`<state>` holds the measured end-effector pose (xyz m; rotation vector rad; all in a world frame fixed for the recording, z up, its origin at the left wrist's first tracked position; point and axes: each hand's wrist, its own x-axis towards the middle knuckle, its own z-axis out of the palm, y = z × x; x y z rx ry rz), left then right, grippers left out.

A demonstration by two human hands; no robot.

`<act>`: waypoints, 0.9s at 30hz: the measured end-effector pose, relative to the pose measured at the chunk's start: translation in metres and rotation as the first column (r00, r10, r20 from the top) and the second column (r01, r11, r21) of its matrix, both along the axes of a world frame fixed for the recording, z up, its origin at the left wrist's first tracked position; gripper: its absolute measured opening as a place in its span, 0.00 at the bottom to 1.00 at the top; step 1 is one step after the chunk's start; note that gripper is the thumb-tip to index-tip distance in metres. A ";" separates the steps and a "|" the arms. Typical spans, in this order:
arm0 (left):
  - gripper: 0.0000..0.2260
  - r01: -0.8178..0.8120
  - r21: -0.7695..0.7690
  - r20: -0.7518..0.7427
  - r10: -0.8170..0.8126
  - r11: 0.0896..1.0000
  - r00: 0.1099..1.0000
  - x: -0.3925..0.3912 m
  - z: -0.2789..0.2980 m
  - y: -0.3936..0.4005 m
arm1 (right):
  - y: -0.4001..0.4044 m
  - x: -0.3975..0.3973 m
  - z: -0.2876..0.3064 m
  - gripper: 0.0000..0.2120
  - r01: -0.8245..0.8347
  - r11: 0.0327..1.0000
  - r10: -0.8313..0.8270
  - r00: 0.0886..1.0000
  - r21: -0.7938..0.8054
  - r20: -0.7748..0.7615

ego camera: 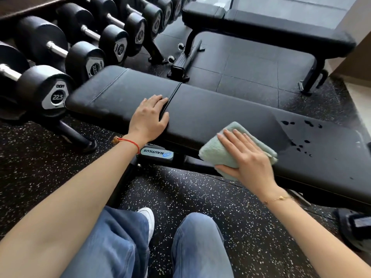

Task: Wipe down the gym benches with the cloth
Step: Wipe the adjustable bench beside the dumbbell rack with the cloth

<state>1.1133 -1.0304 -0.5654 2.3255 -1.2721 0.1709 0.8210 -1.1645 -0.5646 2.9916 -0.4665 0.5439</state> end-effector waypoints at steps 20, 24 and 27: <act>0.23 0.126 0.023 -0.036 -0.125 0.992 0.991 -0.055 0.005 -0.038 | -0.077 0.059 0.030 0.27 0.355 0.880 -0.325 0.935 0.316 -0.146; 0.22 0.133 0.010 -0.028 -0.132 0.991 0.991 -0.053 0.002 -0.037 | -0.028 0.043 0.020 0.26 0.081 0.932 -0.060 0.996 0.353 -0.071; 0.22 0.136 0.013 -0.023 -0.136 0.991 0.991 -0.051 0.002 -0.037 | -0.040 -0.022 0.015 0.26 0.059 0.926 -0.049 0.998 0.373 -0.035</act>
